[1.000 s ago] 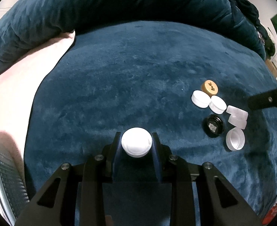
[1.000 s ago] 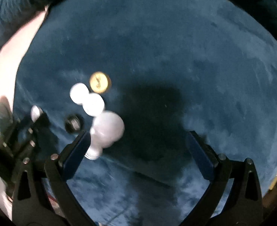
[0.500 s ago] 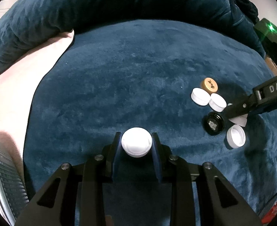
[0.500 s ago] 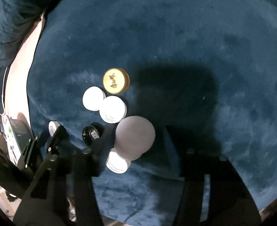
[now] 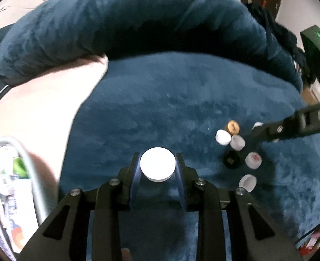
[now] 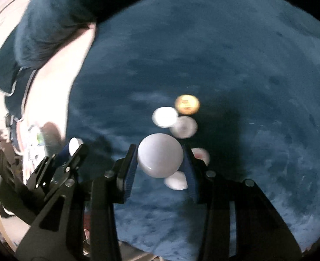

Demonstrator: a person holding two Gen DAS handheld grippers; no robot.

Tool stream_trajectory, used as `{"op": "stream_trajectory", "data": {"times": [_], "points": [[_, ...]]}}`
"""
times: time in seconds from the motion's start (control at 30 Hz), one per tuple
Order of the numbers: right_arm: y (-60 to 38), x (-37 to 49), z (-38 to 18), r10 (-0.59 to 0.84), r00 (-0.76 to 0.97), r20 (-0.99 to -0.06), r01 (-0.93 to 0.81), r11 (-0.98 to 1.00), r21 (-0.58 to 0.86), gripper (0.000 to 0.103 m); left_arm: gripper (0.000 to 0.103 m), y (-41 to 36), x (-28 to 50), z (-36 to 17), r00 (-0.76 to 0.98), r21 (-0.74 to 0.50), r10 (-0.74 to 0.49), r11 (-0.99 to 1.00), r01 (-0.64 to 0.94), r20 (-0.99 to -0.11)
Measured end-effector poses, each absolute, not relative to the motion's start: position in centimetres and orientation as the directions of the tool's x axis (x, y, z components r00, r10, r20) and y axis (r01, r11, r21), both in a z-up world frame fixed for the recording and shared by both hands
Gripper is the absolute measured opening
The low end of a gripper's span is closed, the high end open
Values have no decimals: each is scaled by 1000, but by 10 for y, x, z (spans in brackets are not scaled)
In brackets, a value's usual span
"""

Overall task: Organize objects
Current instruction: 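Carry both white caps over the grey basket and open both tools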

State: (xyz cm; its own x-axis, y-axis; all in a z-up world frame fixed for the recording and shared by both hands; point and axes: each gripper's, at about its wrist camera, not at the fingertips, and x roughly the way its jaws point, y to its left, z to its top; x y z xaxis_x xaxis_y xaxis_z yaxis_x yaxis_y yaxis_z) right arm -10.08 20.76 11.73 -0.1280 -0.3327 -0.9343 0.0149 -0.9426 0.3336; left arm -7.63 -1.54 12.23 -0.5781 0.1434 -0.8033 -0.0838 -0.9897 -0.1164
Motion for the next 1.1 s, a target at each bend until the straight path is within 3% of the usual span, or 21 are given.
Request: {"op": "stream_trajectory", "data": {"times": [0.23, 0.5, 0.7, 0.9, 0.97, 1.03, 1.1], "points": [[129, -98, 144, -400, -162, -902, 133, -915, 381, 42, 31, -69, -36, 163, -637, -142, 106, -990, 5, -763], [12, -70, 166, -444, -133, -886, 360, -854, 375, 42, 31, -149, 31, 190, -657, -35, -123, -974, 222, -744], [-74, -40, 170, -478, -77, -875, 513, -772, 376, 42, 31, -209, 75, 187, -609, -7, -243, -926, 378, -755], [-120, -17, 152, -439, 11, -899, 585, -726, 362, 42, 31, -233, 98, 169, -557, 5, -268, -904, 428, -786], [-127, -13, 143, -417, 50, -907, 585, -724, 365, 42, 49, -235, 102, 165, -541, 11, -277, -896, 443, -794], [-129, -10, 139, -416, 93, -905, 579, -717, 389, 44, 82, -237, 104, 165, -543, -1, -275, -892, 452, -793], [-125, -11, 137, -418, 99, -903, 569, -720, 396, 53, 89, -237, 105, 168, -552, -3, -283, -888, 459, -784]]}}
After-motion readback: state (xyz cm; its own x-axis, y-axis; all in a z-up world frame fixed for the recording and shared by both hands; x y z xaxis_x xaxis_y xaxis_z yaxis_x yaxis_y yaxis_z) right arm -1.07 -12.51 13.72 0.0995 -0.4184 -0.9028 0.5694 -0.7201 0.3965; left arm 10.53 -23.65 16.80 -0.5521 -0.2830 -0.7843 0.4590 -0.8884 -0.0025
